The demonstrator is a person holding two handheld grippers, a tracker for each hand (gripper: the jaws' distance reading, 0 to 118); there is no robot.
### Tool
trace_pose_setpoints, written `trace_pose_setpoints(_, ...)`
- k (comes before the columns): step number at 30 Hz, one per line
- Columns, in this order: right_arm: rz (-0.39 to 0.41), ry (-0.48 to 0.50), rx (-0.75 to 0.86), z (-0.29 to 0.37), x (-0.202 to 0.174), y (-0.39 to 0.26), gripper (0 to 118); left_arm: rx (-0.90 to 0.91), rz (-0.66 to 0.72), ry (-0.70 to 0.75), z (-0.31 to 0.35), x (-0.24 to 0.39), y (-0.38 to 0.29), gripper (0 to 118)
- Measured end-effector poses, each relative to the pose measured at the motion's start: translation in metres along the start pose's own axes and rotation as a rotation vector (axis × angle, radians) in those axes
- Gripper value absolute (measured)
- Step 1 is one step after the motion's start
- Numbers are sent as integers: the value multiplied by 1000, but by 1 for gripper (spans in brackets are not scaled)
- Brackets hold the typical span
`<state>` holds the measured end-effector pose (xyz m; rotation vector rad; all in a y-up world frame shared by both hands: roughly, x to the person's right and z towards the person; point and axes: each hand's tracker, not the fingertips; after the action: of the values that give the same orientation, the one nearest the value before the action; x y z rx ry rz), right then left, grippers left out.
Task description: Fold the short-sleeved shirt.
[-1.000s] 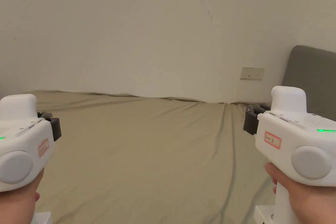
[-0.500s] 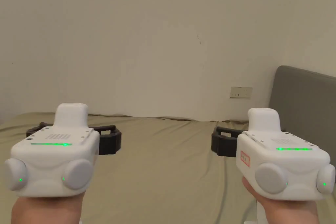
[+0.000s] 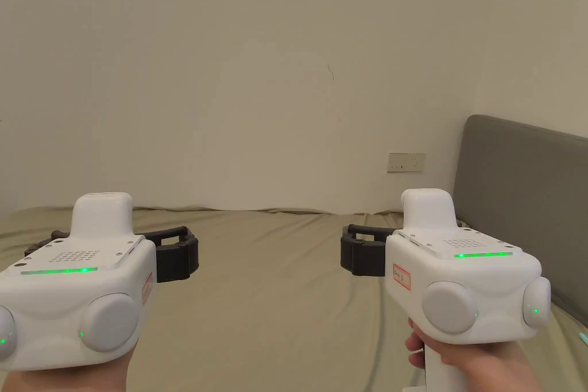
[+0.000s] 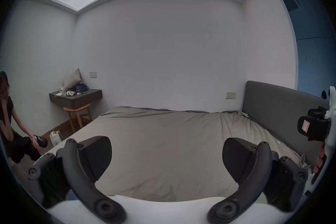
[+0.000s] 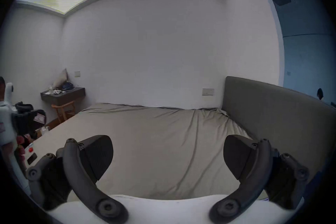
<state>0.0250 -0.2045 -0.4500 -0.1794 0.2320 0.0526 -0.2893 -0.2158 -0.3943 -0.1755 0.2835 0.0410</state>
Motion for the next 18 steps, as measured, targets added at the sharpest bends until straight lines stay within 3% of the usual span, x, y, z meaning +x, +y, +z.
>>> trace_pose_setpoints(2,-9,34,4,3,0,2,118,-5,-6,7,3,-2,0,118)
trace_pose_setpoints(7,27,-2,40,14,-12,8,118,2,-15,12,12,-5,2,118)
trace_pose_setpoints(12,-60,44,22,18,-15,12,118,34,-18,4,15,-7,6,118)
trace_pose_setpoints(18,-19,8,40,19,-24,10,118,-1,3,1,21,-12,7,118)
